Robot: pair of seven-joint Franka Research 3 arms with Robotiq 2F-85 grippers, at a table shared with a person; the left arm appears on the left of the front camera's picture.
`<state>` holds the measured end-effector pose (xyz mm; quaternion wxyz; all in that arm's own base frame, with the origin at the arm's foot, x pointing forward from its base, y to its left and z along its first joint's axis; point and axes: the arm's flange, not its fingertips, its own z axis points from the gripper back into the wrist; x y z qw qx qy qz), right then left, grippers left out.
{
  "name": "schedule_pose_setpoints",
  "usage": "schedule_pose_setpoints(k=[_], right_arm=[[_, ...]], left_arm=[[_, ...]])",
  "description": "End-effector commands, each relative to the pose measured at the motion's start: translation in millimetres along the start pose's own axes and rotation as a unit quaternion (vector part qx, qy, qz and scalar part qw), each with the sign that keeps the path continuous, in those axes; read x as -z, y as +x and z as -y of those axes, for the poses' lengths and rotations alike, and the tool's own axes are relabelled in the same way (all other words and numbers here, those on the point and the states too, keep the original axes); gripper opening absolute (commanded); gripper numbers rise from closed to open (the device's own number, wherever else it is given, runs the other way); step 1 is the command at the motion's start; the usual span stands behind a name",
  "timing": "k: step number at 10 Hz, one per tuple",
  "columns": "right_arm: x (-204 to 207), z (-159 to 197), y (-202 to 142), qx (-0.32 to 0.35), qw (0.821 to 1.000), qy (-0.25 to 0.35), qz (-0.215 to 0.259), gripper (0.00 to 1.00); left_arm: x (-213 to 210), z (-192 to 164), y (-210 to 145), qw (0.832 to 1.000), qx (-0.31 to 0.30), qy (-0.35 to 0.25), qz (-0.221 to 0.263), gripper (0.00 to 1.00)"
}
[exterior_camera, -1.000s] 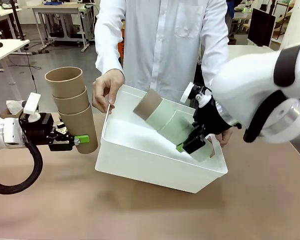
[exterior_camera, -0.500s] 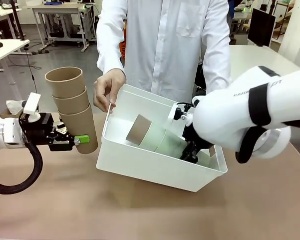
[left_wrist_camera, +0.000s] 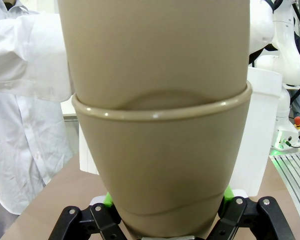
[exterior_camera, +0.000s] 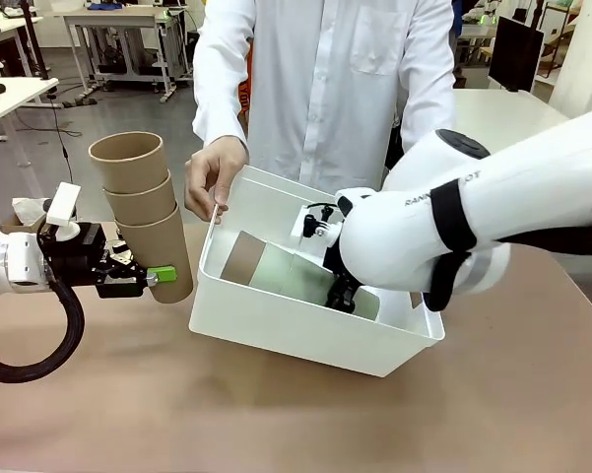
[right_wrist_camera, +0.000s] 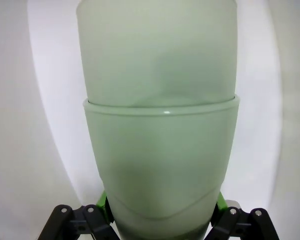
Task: Stack the cups and store them in the basket.
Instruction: Place the stack of Reusable plastic cups into the Pantry Basket.
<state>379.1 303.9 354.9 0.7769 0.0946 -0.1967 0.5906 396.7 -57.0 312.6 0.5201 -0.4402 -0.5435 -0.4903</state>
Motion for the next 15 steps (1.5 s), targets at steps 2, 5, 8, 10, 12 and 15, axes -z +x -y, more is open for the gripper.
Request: schedule_pose_setpoints(k=[2, 5, 8, 10, 12, 15], right_arm=[[-3.1, 8.7, 3.4, 0.003, 1.0, -0.002, 0.011, 0.84], [-11.8, 10.8, 7.5, 0.003, 1.0, 0.014, -0.003, 1.0], [-46.7, 8.1, 3.8, -0.001, 1.0, 0.021, 0.015, 1.0], [-97.2, 12.8, -9.1, 0.002, 0.997, 0.021, 0.067, 1.0], [-147.1, 17.3, -31.2, 0.011, 0.993, 0.033, 0.115, 1.0], [-242.0, 25.8, -92.7, 0.037, 0.976, 0.053, 0.209, 1.0]], left_arm=[[-0.3, 0.5, 4.4, 1.0, 0.007, -0.003, 0.003, 0.83], [-0.3, 0.5, 4.4, 1.0, 0.007, -0.003, 0.003, 0.83], [-0.3, 0.5, 4.4, 1.0, 0.007, -0.003, 0.003, 0.83], [-0.3, 0.5, 4.4, 1.0, 0.007, -0.003, 0.003, 0.83], [-0.3, 0.5, 4.4, 1.0, 0.007, -0.003, 0.003, 0.83], [-0.3, 0.5, 4.4, 1.0, 0.007, -0.003, 0.003, 0.83]])
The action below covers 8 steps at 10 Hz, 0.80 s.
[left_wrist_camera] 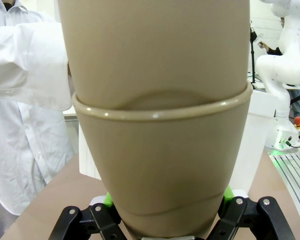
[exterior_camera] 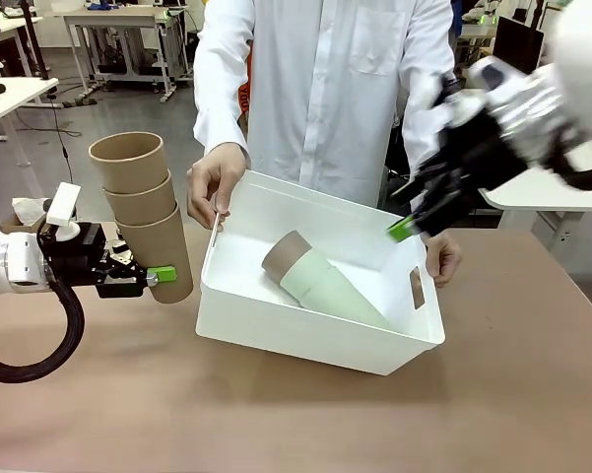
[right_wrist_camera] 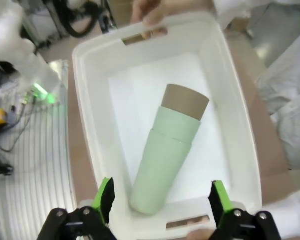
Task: Stack the cups and store them in the basket.
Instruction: Place the stack of Reusable plastic cups into the Pantry Basket.
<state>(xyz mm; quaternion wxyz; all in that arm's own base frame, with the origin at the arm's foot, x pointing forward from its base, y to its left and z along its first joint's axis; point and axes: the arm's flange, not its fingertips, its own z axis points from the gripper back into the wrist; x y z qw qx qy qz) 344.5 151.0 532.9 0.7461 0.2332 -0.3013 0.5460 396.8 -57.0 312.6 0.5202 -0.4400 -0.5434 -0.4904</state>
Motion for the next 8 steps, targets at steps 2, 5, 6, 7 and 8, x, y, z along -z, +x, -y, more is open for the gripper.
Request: schedule_pose_setpoints(k=[2, 5, 6, 7, 8], right_arm=[[-72.9, 14.0, -60.1, 0.014, 0.996, 0.013, 0.085, 1.0], [-110.8, 48.2, -127.1, 0.021, 0.989, 0.023, 0.142, 1.0], [-115.5, 56.0, -139.5, 0.005, 0.987, 0.006, 0.16, 1.0], [-116.5, 53.7, -143.3, -0.019, 0.983, 0.004, 0.184, 1.0], [-123.1, 43.6, -135.1, 0.027, 0.99, 0.003, 0.135, 1.0]], left_arm=[[-0.3, 0.6, 4.4, 1.0, 0.007, -0.003, 0.003, 0.83], [-0.3, 0.6, 4.4, 1.0, 0.007, -0.003, 0.003, 0.83], [-0.3, 0.6, 4.4, 1.0, 0.007, -0.003, 0.003, 0.83], [-0.3, 0.6, 4.4, 1.0, 0.007, -0.003, 0.003, 0.83], [-0.3, 0.6, 4.4, 1.0, 0.007, -0.003, 0.003, 0.83]])
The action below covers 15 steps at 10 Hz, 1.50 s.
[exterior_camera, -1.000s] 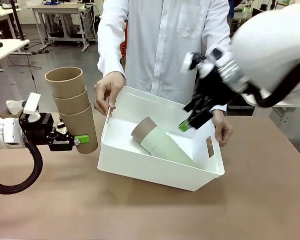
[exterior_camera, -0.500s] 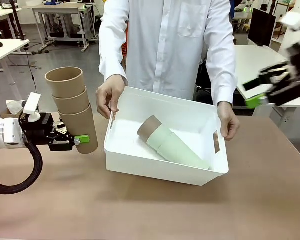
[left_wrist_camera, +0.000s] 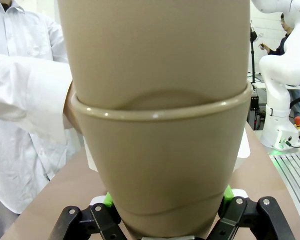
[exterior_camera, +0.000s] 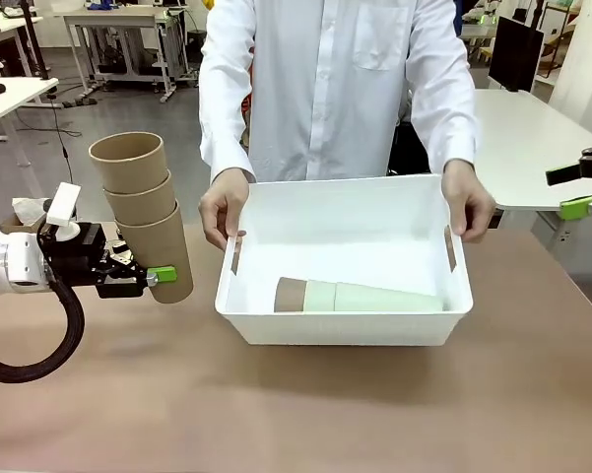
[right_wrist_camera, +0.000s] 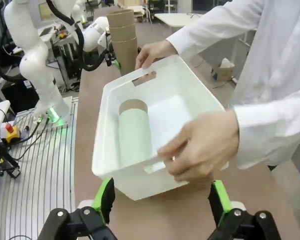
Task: Stack the cups and store them in the basket.
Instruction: Place the stack of Reusable plastic cups into the Pantry Basket.
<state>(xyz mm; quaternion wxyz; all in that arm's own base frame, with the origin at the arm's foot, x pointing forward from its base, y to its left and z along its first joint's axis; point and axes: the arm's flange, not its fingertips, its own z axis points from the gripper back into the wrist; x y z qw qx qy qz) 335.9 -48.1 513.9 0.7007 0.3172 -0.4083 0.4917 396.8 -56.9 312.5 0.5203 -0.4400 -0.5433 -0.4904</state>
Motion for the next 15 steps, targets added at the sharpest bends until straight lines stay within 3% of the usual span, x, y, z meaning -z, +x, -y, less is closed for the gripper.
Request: schedule_pose_setpoints(k=[1, 15], right_arm=[[4.2, -7.7, 13.6, 0.011, 1.0, 0.003, -0.017, 1.0], [4.2, -7.7, 13.6, 0.011, 1.0, 0.003, -0.017, 1.0]], left_arm=[[-0.2, 0.5, 4.5, 1.0, 0.007, -0.003, 0.003, 0.83], [-0.2, 0.5, 4.5, 1.0, 0.007, -0.003, 0.003, 0.83]])
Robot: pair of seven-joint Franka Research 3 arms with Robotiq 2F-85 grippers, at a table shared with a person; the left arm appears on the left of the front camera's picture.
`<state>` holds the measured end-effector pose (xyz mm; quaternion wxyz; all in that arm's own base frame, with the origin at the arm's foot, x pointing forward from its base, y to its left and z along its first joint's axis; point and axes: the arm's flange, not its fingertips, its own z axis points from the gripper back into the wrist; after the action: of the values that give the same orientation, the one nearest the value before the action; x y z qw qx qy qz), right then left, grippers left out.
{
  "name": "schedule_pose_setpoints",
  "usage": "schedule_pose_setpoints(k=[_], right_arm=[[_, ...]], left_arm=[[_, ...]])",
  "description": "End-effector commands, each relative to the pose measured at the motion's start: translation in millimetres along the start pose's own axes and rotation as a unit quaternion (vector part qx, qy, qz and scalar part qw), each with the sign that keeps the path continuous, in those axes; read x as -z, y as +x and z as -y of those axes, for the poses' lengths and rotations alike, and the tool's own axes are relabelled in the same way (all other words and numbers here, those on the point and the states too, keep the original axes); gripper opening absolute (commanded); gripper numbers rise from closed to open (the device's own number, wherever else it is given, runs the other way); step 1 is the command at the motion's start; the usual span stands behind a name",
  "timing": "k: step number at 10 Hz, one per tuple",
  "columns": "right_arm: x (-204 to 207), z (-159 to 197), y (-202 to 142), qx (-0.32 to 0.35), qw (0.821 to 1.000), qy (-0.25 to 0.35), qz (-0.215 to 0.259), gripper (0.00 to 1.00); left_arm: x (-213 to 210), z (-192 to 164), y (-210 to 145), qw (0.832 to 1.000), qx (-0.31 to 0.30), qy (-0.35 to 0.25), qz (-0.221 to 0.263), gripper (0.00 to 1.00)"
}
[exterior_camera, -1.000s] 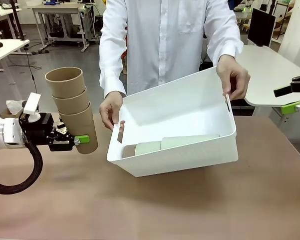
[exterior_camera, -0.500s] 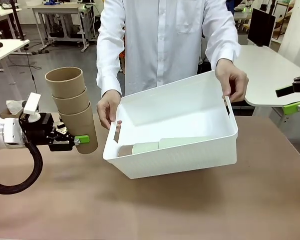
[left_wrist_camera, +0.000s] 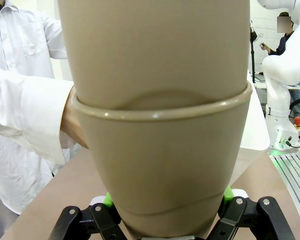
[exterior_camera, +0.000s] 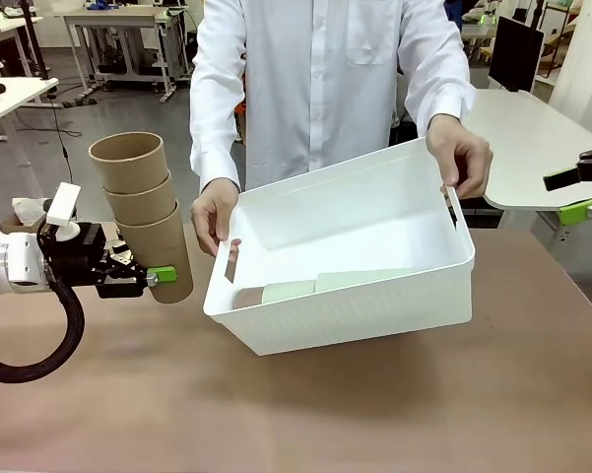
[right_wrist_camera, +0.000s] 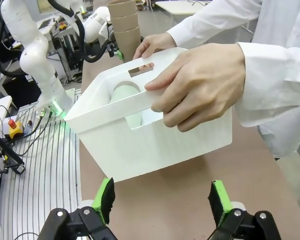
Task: Stack the cups and store them in the basket.
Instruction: Place the stack of Reusable plastic cups into the Pantry Basket.
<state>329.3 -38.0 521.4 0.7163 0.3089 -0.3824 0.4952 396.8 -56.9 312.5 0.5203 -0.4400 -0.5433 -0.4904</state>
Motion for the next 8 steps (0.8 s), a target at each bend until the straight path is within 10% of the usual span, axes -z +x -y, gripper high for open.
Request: schedule_pose_setpoints(k=[1, 4, 8], right_arm=[[0.6, 2.0, 3.9, 0.001, 1.0, -0.001, 0.013, 1.0], [0.6, 2.0, 3.9, 0.001, 1.0, -0.001, 0.013, 1.0], [0.6, 2.0, 3.9, 0.001, 1.0, -0.001, 0.013, 1.0]], left_arm=[[-0.2, 0.5, 4.5, 1.0, 0.007, -0.003, 0.003, 0.83], [0.0, 0.0, 0.0, 1.0, 0.0, 0.0, 0.0, 0.83], [-14.4, 10.9, 109.2, 0.999, -0.008, 0.04, -0.021, 0.83]])
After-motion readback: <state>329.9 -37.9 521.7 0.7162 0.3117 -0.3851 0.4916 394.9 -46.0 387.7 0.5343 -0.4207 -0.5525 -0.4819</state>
